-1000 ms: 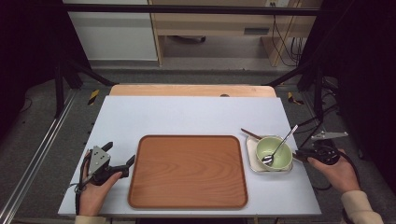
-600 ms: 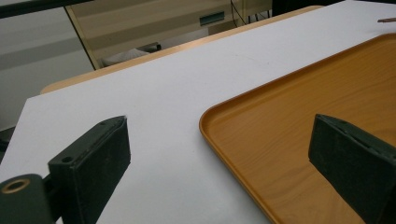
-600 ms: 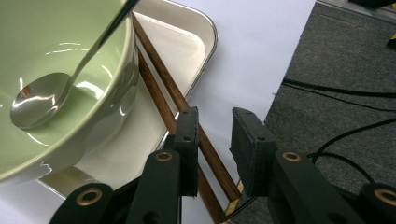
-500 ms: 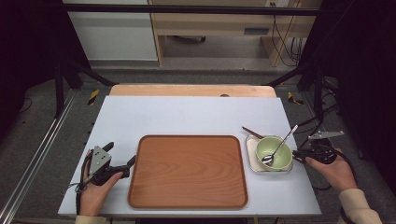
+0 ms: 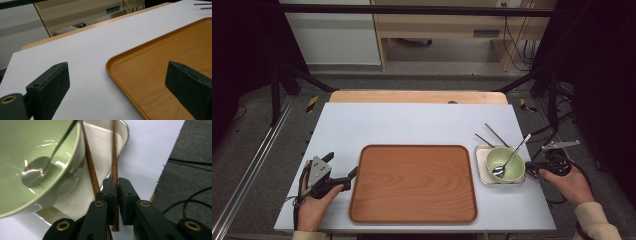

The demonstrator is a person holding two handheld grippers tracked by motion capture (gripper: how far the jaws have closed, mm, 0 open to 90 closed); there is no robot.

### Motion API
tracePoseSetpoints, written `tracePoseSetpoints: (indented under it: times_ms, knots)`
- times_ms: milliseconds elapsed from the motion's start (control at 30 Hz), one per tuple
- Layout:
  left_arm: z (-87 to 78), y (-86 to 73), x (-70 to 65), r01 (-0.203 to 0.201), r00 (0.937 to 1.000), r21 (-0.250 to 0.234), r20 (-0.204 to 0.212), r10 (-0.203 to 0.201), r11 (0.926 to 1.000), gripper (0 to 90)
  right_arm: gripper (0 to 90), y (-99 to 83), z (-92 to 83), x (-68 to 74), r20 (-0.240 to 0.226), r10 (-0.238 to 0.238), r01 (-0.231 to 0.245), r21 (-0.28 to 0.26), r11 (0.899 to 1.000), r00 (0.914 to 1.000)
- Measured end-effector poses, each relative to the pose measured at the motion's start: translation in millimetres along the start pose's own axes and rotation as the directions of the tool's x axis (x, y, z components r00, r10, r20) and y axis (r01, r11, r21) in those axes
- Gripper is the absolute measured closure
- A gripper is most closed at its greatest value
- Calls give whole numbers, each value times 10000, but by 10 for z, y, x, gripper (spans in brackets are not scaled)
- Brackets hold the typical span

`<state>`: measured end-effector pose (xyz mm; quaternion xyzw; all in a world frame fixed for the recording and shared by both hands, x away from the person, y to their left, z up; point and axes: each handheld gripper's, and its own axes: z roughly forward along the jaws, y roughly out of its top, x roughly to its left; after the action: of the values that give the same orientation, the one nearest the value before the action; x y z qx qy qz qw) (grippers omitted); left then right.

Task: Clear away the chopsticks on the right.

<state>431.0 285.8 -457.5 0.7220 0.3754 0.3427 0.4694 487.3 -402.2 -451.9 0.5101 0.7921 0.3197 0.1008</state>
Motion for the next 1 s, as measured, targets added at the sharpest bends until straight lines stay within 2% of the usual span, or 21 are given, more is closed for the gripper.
tracePoseSetpoints:
  times_ms: [67, 167, 233, 267, 300, 333, 400, 467, 500, 533, 567, 600, 667, 833, 1000]
  knots:
    - [0, -1, 0, -1, 10000, 5, -3, 1, 10000, 53, 848, -2, -3, -3, -35, 73, -73, -10, 10000, 10000]
    - [-3, -2, 3, -5, 10000, 7, -23, 5, 10000, 53, 848, 5, -34, -2, 156, 126, -126, -25, 9999, 9998]
    - [-9, 1, 6, 8, 10000, -32, -34, -8, 10000, 53, 848, 19, -87, 10, 528, 127, -121, -128, 9998, 9985]
    - [-10, 1, 9, 27, 10000, -64, -41, -27, 10000, 53, 848, 41, -160, 45, 901, 241, -215, -292, 9993, 9956]
    - [-10, 1, 9, 27, 10000, -64, -41, -27, 10000, 53, 848, 41, -160, 45, 901, 241, -215, -292, 9993, 9956]
    - [-5, -2, 7, 20, 10000, -38, -41, -20, 10000, 53, 848, 54, -236, 113, 1400, 405, -358, -364, 9987, 9893]
    - [0, -7, 1, 24, 10000, -33, -32, -24, 10000, 53, 848, 36, -312, 216, 1527, 1163, -1064, -720, 9917, 9814]
    - [2, -7, -6, 3, 10000, -24, -12, -3, 10000, 53, 848, -10, -344, 325, 1793, 1652, -1491, -1001, 9837, 9698]
    - [2, -7, -6, 3, 10000, -24, -12, -3, 10000, 53, 848, -10, -344, 325, 1793, 1652, -1491, -1001, 9837, 9698]
    - [8, -7, -12, -9, 10000, -42, 7, 9, 10000, 53, 849, -72, -320, 408, 1941, 2076, -1826, -1391, 9733, 9588]
    - [10, -6, -12, -19, 10000, -45, 33, 19, 10000, 53, 849, -89, -281, 442, 1990, 2123, -1886, -1316, 9732, 9567]
    - [10, -4, -12, -33, 10000, -52, 37, 33, 10000, 53, 849, -90, -249, 477, 2274, 1889, -1681, -1079, 9798, 9553]
    - [10, -5, -10, -10, 10000, -84, 40, 11, 10000, 53, 849, -106, -234, 505, 2625, 1980, -1728, -1160, 9781, 9444]
    - [-14, -4, 29, 70, 9999, -168, -77, -72, 9998, 53, 849, -100, -217, 513, 2697, 2064, -1775, -1281, 9758, 9405]
    - [-23, 2, 43, 97, 9999, -192, -105, -99, 9998, 53, 849, -120, -250, 540, 2942, 2070, -1762, -1277, 9760, 9331]
